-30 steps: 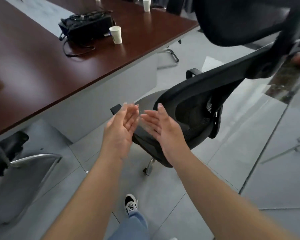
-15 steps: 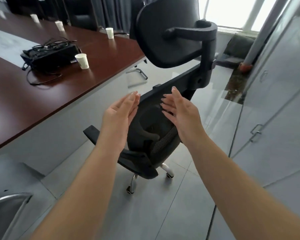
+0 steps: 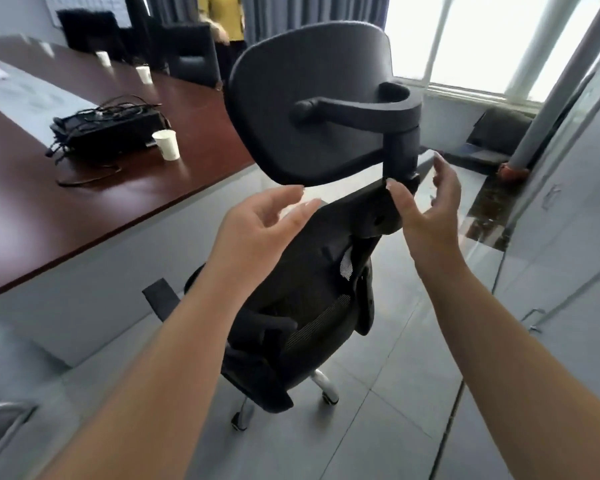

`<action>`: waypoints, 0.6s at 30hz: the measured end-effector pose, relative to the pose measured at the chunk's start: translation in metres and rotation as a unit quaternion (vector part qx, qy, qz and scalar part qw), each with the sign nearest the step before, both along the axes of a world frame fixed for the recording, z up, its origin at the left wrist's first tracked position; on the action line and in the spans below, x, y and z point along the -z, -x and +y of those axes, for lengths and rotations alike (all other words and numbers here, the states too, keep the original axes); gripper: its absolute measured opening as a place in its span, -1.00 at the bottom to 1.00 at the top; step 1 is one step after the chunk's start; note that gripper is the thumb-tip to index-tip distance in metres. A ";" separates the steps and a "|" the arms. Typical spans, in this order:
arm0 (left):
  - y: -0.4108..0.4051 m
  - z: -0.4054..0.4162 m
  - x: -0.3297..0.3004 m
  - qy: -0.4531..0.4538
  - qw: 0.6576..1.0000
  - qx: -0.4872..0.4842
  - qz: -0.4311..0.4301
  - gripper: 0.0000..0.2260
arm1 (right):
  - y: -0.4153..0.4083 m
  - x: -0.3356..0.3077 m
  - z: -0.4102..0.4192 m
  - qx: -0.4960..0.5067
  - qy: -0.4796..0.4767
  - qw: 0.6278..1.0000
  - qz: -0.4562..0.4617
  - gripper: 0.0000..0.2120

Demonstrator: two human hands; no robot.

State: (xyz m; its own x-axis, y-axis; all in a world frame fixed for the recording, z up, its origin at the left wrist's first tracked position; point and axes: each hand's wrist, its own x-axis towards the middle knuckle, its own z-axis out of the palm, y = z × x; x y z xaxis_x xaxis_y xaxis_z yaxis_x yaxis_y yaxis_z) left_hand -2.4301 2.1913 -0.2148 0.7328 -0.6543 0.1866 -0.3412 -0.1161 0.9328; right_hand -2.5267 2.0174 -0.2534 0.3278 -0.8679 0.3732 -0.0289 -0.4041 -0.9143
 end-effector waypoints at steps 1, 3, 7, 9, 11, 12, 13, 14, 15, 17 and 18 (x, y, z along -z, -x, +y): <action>0.003 -0.008 0.000 -0.014 0.999 -0.026 -0.027 -0.67 | -0.002 0.001 -0.016 -0.053 -0.010 0.999 0.006 -0.25; 0.006 -0.018 -0.001 -0.055 0.995 -0.050 -0.070 -0.64 | -0.003 0.005 -0.040 -0.140 0.041 0.988 0.052 -0.39; 0.011 -0.032 -0.003 -0.133 0.984 -0.085 -0.086 -0.68 | 0.000 0.003 -0.079 -0.208 0.215 0.931 0.209 -0.34; 0.013 -0.038 0.000 -0.173 0.974 -0.106 -0.105 -0.66 | -0.003 -0.003 -0.085 -0.251 0.229 0.912 0.229 -0.44; 0.013 -0.041 0.001 -0.216 0.961 -0.110 -0.133 -0.63 | -0.008 -0.003 -0.086 -0.266 0.221 0.912 0.221 -0.46; 0.011 -0.041 0.000 -0.241 0.953 -0.117 -0.143 -0.63 | -0.011 -0.001 -0.087 -0.265 0.221 0.916 0.205 -0.45; 0.008 -0.041 0.000 -0.266 0.944 -0.129 -0.150 -0.65 | -0.015 0.000 -0.087 -0.263 0.218 0.921 0.189 -0.43; 0.003 -0.041 0.001 -0.283 0.936 -0.147 -0.151 -0.67 | -0.020 0.001 -0.089 -0.263 0.216 0.923 0.179 -0.38; -0.001 -0.039 0.000 -0.287 0.932 -0.168 -0.144 -0.70 | -0.026 0.002 -0.090 -0.264 0.219 0.922 0.178 -0.32; -0.010 -0.035 0.001 -0.261 0.937 -0.195 -0.125 -0.72 | -0.036 0.002 -0.091 -0.266 0.230 0.917 0.190 -0.24; -0.015 -0.034 0.004 -0.245 0.938 -0.207 -0.126 -0.71 | -0.041 0.002 -0.091 -0.274 0.233 0.912 0.197 -0.23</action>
